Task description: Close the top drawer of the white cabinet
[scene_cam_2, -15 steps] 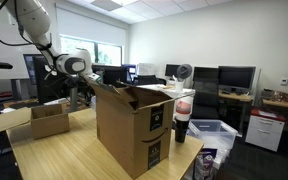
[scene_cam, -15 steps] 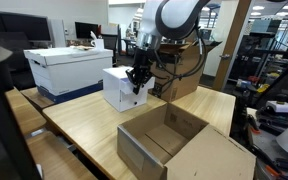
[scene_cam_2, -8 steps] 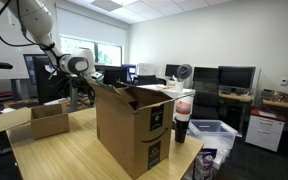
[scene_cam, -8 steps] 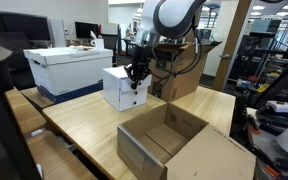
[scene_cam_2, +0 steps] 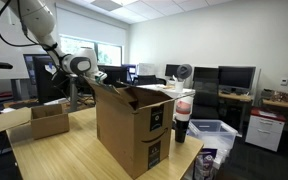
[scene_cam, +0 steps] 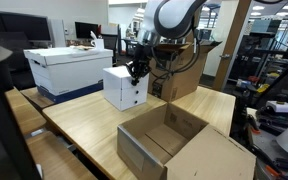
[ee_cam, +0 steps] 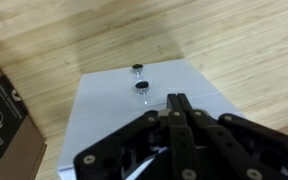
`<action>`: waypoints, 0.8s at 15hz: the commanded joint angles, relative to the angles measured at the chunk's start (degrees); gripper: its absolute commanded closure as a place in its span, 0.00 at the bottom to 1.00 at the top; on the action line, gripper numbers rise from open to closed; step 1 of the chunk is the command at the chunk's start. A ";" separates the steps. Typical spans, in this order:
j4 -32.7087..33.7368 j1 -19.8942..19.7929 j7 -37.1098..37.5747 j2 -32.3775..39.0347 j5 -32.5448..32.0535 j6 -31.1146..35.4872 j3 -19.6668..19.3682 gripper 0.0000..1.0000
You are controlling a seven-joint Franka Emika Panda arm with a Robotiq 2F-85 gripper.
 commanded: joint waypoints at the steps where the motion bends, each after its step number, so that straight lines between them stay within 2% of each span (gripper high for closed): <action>1: -0.60 -0.26 -1.42 -0.47 -0.53 1.25 -0.15 0.98; 8: -1.96 0.08 -3.00 -3.02 -1.15 0.31 0.05 0.98; 9: -2.16 0.07 -3.28 -3.43 -1.12 0.62 0.20 0.72; 10: -2.36 0.18 -3.17 -4.02 -1.37 0.40 0.22 0.71; 12: -2.70 0.09 -3.52 -4.95 -1.69 0.15 0.46 0.61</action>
